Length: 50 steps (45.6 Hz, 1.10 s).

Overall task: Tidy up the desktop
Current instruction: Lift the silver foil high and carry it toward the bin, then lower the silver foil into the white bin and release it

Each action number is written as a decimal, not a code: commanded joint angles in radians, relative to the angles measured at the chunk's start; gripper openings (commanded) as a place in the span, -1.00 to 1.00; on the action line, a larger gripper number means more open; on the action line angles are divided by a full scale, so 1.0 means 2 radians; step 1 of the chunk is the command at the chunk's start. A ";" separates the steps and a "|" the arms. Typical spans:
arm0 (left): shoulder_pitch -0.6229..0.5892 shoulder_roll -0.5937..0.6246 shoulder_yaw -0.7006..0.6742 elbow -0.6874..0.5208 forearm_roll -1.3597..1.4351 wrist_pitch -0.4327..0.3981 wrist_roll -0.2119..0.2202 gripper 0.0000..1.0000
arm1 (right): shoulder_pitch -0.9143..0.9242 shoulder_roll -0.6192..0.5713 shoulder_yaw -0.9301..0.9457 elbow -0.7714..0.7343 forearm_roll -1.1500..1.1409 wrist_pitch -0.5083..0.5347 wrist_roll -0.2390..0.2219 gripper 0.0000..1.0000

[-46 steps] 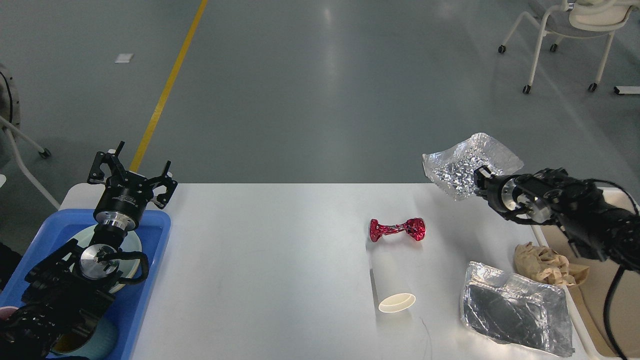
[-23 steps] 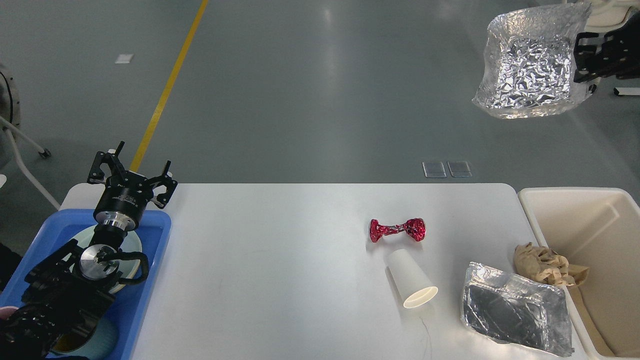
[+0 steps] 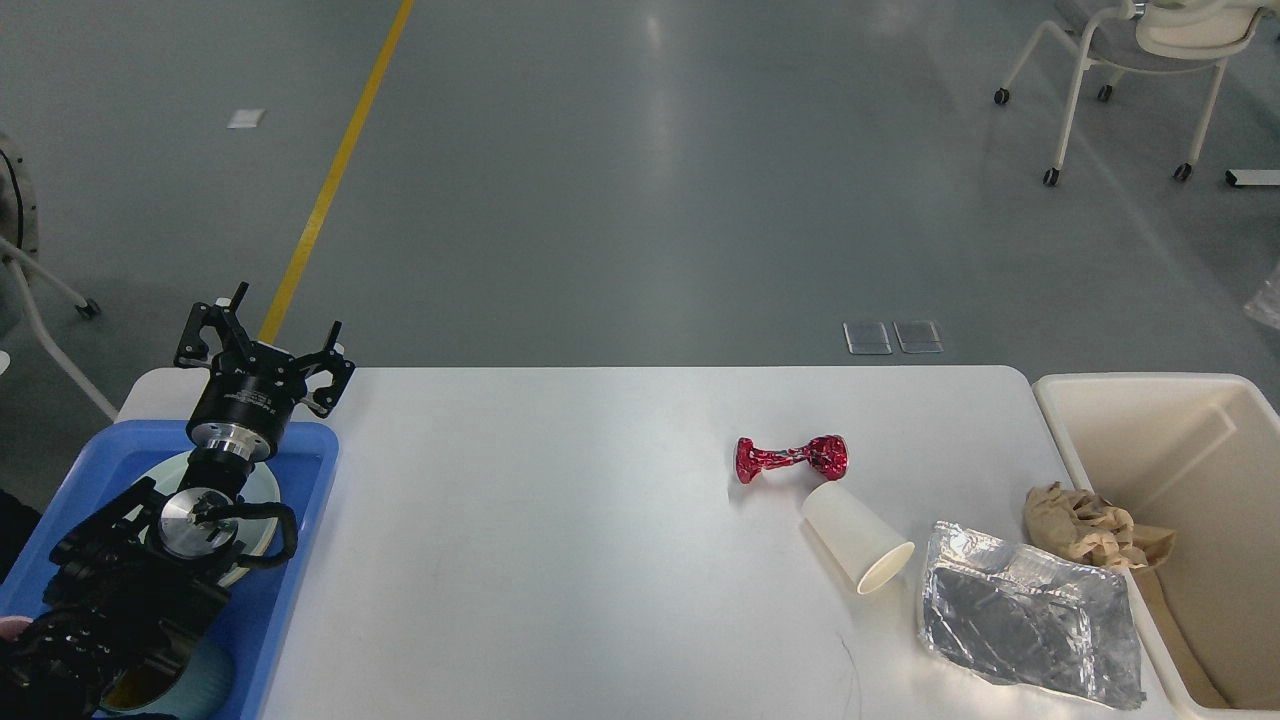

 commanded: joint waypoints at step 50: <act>0.000 0.000 0.000 0.000 0.000 0.000 0.000 0.99 | 0.211 0.044 -0.100 0.290 -0.031 -0.018 0.000 1.00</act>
